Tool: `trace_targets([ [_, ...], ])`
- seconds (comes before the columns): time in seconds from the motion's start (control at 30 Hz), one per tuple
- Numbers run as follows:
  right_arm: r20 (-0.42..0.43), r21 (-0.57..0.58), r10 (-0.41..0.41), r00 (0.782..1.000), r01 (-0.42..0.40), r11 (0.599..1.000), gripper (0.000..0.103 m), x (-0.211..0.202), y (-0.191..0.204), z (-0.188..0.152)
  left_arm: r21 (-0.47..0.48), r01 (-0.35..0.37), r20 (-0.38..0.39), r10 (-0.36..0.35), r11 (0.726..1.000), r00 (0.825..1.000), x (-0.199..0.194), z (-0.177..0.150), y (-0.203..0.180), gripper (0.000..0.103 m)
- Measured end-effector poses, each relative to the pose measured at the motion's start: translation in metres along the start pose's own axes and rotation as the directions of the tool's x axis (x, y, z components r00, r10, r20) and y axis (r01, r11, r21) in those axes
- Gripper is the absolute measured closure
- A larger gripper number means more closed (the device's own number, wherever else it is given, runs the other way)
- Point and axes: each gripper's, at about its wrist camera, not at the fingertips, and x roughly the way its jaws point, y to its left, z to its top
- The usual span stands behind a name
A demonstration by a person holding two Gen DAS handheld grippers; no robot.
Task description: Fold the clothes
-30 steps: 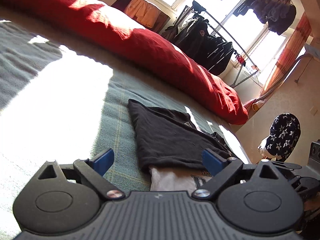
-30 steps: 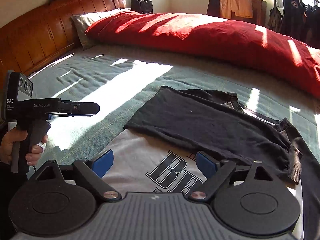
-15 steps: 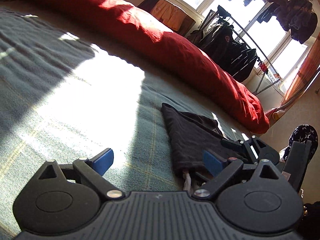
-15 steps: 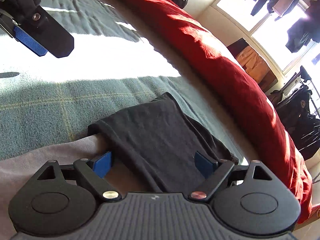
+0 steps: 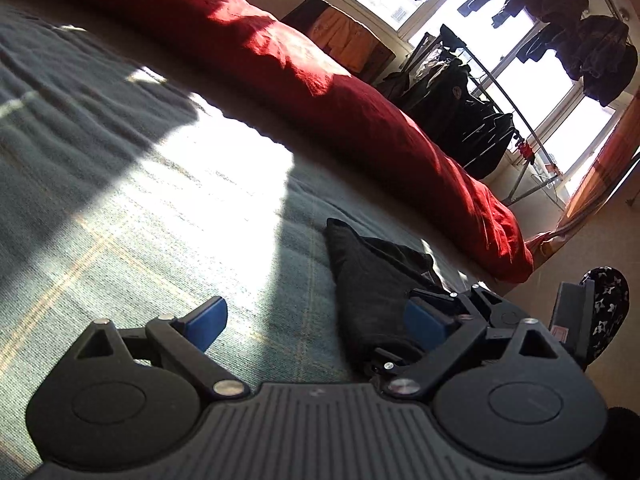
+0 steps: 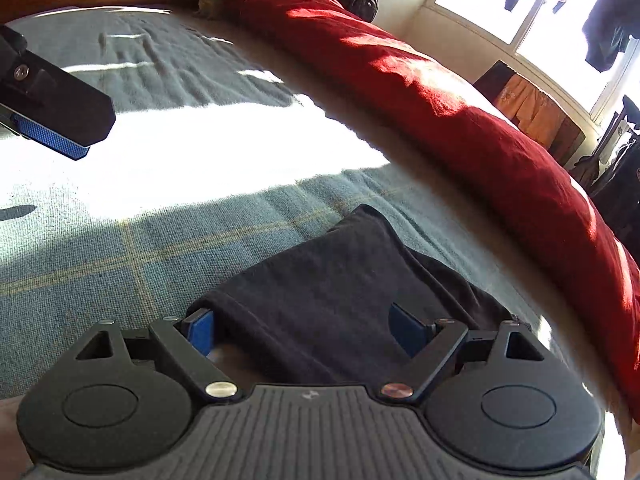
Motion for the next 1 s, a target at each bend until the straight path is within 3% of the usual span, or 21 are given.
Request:
trace_targets([
  [0.2, 0.083, 0.04, 0.05, 0.995, -0.053, 0.998, 0.012, -0.031, -0.011, 0.015, -0.015, -0.001, 0.009, 0.001, 1.0, 1.0, -0.002, 0.001, 0.003, 0.008],
  [0.27, 0.088, 0.071, -0.011, 0.996, 0.005, 0.997, 0.012, -0.026, -0.019, 0.024, -0.014, -0.002, 0.005, 0.002, 1.0, 1.0, -0.002, 0.001, 0.003, 0.008],
  [0.37, 0.02, 0.11, -0.15, 0.988, 0.147, 0.983, 0.012, 0.008, -0.03, 0.033, -0.007, 0.003, -0.004, -0.003, 1.0, 1.0, -0.001, 0.001, 0.001, 0.008],
  [0.47, -0.026, 0.17, -0.064, 0.998, 0.067, 0.983, 0.013, 0.032, -0.037, 0.031, -0.003, 0.045, -0.018, -0.045, 0.999, 0.999, -0.001, 0.001, 0.0, 0.008],
  [0.57, -0.066, 0.234, 0.031, 0.997, -0.015, 0.972, 0.015, 0.056, -0.044, 0.029, -0.016, 0.131, -0.046, -0.132, 0.991, 0.99, 0.001, 0.0, -0.001, 0.008],
  [0.67, -0.036, 0.281, 0.133, 0.991, -0.117, 0.952, 0.015, 0.02, -0.062, 0.019, -0.015, 0.198, -0.072, -0.198, 0.98, 0.978, 0.004, -0.002, -0.011, 0.008],
  [0.7, -0.047, 0.291, 0.133, 0.99, -0.114, 0.95, 0.015, 0.005, -0.068, 0.013, -0.01, 0.217, -0.082, -0.217, 0.976, 0.973, 0.005, -0.003, -0.016, 0.008],
  [0.77, -0.066, 0.344, 0.14, 0.988, -0.109, 0.933, 0.014, -0.02, -0.085, -0.004, 0.001, 0.266, -0.124, -0.264, 0.964, 0.957, 0.009, -0.008, -0.033, 0.008],
  [0.83, -0.076, 0.434, 0.158, 0.984, -0.11, 0.894, 0.007, -0.041, -0.108, -0.025, 0.021, 0.331, -0.184, -0.322, 0.943, 0.929, 0.015, -0.014, -0.054, 0.006],
  [0.93, -0.093, 0.555, 0.191, 0.977, -0.108, 0.824, 0.004, -0.069, -0.142, -0.059, 0.059, 0.44, -0.317, -0.401, 0.896, 0.86, 0.032, -0.033, -0.092, 0.004],
  [1.0, -0.108, 0.6, 0.191, 0.976, -0.089, 0.795, 0.004, -0.077, -0.156, -0.078, 0.084, 0.481, -0.395, -0.414, 0.873, 0.82, 0.044, -0.048, -0.115, 0.004],
])
